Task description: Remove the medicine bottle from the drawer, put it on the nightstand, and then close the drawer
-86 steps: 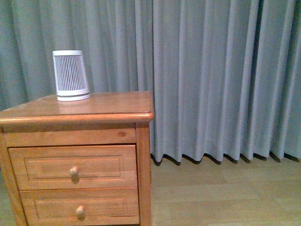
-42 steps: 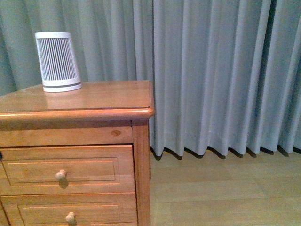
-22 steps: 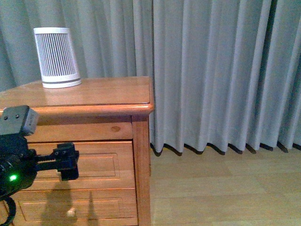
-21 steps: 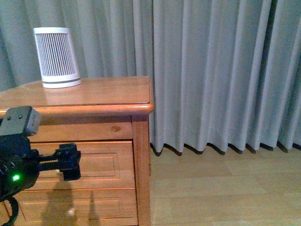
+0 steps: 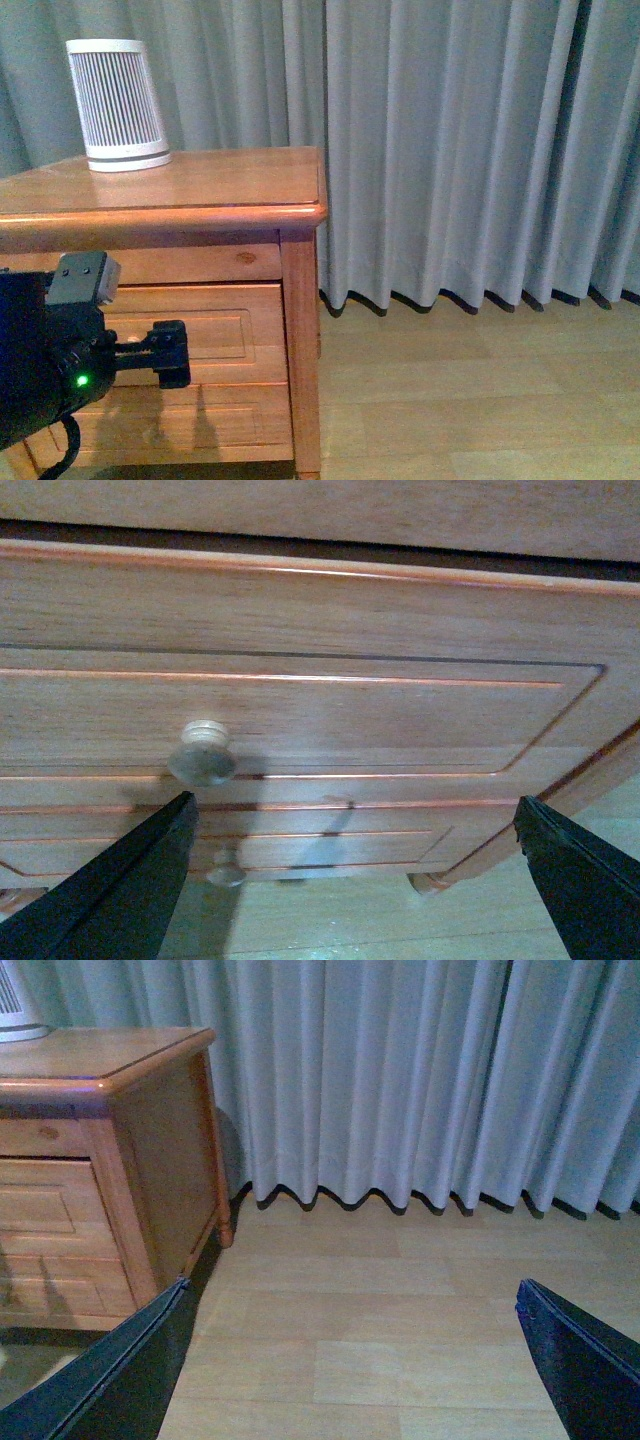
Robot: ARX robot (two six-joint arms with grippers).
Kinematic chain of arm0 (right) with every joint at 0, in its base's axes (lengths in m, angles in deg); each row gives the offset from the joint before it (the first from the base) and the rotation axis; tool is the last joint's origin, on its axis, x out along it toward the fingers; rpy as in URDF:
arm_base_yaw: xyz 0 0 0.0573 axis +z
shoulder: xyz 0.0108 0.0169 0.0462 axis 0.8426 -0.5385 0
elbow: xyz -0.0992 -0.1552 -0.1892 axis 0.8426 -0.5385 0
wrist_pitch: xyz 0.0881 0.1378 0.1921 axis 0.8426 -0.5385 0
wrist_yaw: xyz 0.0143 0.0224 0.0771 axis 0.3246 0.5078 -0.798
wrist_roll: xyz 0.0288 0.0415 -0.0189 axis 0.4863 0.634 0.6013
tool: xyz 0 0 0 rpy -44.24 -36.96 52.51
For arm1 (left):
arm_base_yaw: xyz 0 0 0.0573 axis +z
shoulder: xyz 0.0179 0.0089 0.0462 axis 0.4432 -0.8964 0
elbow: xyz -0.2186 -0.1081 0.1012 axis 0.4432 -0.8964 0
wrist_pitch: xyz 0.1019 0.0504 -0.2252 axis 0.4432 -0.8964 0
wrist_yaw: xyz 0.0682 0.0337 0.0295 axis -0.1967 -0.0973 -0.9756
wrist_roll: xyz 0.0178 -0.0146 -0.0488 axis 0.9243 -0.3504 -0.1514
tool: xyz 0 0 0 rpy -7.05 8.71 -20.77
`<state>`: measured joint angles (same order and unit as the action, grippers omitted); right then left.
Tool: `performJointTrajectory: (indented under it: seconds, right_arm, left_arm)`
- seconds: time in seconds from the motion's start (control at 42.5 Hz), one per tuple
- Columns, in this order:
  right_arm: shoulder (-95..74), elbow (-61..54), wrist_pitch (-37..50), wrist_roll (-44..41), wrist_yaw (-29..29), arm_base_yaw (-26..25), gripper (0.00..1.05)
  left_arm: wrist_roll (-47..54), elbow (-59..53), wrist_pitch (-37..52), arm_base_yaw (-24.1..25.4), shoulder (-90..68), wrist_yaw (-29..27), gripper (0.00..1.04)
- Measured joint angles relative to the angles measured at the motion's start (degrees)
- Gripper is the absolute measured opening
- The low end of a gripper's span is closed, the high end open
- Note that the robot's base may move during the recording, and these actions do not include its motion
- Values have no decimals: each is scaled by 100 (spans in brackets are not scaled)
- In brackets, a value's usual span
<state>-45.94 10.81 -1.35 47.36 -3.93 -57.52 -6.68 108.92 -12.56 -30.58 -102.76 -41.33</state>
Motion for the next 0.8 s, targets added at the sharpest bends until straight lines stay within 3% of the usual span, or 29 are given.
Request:
performJointTrajectory:
  seconds: [0.801]
  right_arm:
    - [0, 0, 0, 0, 0, 0, 98]
  left_arm:
    - [511, 1191, -50, 306, -966, 96, 98]
